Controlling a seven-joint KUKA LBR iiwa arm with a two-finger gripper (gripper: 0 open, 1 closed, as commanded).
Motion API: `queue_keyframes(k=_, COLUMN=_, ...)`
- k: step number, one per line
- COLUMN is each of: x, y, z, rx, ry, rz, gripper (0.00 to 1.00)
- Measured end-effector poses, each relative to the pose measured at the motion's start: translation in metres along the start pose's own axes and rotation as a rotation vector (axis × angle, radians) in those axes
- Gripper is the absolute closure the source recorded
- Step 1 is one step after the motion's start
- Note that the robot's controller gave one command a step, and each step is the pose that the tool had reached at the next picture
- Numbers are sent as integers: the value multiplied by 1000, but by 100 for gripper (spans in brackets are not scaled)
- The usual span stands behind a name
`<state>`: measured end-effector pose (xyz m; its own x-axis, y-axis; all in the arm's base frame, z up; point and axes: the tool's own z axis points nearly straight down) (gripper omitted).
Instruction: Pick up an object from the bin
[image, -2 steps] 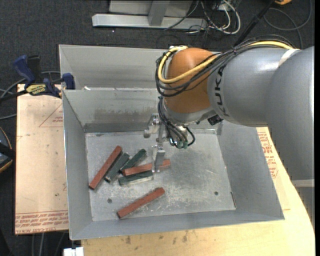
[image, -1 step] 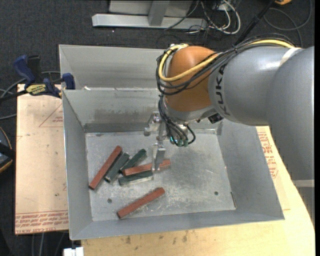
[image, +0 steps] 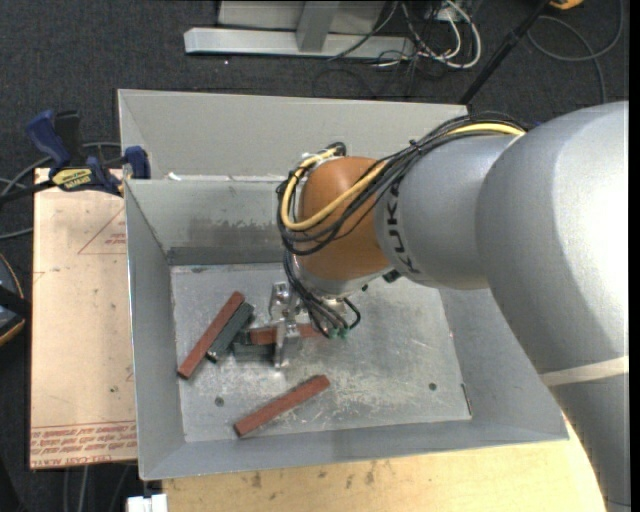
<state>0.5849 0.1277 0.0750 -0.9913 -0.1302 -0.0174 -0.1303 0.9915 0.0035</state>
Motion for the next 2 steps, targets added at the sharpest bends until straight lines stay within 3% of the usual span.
queue_keyframes(k=1, x=0, y=0, z=0, rx=0, ry=0, rz=0, gripper=100)
queue_keyframes(k=2, x=-6, y=-19, z=-154, rx=3, ry=13, rz=10, gripper=100)
